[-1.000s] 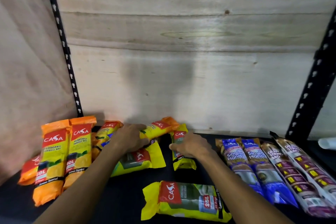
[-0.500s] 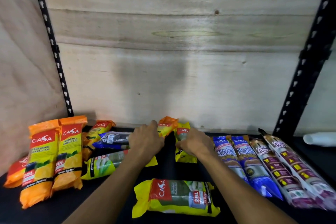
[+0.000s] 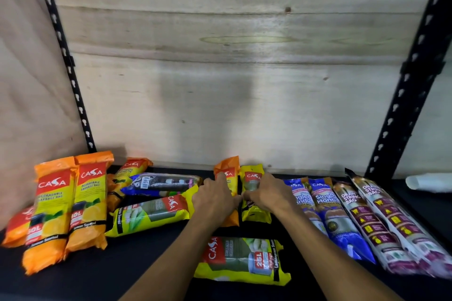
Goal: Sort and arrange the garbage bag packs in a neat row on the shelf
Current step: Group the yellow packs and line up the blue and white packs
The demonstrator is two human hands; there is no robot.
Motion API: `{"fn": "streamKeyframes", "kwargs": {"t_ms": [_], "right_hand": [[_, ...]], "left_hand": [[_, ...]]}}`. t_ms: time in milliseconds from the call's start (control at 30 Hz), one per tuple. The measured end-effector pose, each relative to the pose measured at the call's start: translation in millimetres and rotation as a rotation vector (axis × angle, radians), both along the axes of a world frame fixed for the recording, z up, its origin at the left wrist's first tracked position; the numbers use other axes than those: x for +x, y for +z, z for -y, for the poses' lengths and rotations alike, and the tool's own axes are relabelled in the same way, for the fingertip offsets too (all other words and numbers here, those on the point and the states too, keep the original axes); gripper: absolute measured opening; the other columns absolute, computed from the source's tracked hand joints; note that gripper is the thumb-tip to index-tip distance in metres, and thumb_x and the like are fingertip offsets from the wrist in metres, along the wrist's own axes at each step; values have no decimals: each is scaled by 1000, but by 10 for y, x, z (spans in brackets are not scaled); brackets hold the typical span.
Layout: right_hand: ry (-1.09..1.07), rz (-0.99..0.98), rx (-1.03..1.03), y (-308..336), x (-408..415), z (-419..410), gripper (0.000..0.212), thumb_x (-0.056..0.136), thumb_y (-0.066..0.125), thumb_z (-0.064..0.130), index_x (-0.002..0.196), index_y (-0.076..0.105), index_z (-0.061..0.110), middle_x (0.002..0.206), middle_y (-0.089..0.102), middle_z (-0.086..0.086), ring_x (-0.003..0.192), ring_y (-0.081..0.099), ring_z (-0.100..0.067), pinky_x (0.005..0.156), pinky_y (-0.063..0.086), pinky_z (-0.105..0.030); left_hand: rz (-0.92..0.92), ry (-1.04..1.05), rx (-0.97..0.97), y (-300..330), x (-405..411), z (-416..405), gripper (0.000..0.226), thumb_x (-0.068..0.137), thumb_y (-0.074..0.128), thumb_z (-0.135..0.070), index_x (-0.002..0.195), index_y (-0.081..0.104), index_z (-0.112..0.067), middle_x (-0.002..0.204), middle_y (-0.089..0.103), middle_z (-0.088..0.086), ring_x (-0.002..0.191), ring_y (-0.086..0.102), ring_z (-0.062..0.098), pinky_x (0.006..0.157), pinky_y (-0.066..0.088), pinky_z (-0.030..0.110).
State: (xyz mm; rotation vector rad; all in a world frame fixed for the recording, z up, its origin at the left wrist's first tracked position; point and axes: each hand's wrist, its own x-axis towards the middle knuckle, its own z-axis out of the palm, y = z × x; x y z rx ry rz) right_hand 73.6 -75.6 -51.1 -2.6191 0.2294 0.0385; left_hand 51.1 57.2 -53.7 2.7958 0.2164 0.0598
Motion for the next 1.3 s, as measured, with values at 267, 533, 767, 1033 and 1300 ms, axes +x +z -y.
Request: {"fn": "streamKeyframes", "kwargs": {"t_ms": [267, 533, 767, 1033, 1300], "right_hand": [[113, 141, -202, 196, 16, -236, 56, 88, 58, 54, 123, 58, 10, 133, 57, -18, 122, 52, -39, 94, 46, -44], [543, 34, -193, 316, 194, -1049, 53, 91, 61, 51, 131, 57, 16, 127, 62, -8, 110, 60, -24, 95, 53, -40], [699, -36, -199, 219, 447, -1501, 56, 85, 71, 48, 129, 58, 17, 126, 64, -6, 108, 60, -23, 85, 49, -34], [705, 36, -114, 218, 575, -1470, 52, 84, 72, 48, 126, 60, 21, 123, 65, -5, 107, 61, -26, 91, 51, -38], [552, -9, 328, 409, 318, -1023, 52, 94, 52, 58, 128, 63, 20, 117, 70, -6, 101, 66, -21, 91, 53, -37]], "left_hand": [[157, 102, -128, 236, -118, -631, 42, 84, 54, -57, 97, 65, -18, 98, 70, 4, 93, 64, 27, 79, 51, 37], [177, 243, -28, 280, -97, -1659, 32, 88, 60, -38, 109, 66, -16, 113, 67, 10, 96, 60, 25, 78, 47, 33], [-7, 114, 9, 88, 82, -1901, 61, 78, 65, -18, 137, 47, -22, 131, 57, 10, 118, 55, 30, 94, 49, 40], [282, 90, -6, 122, 89, -1903, 47, 84, 69, -19, 129, 57, -20, 123, 67, 7, 112, 61, 28, 89, 48, 36], [475, 325, -656, 465, -41, -1395, 77, 90, 66, -33, 152, 26, -8, 141, 46, 11, 121, 49, 28, 100, 42, 40]]}}
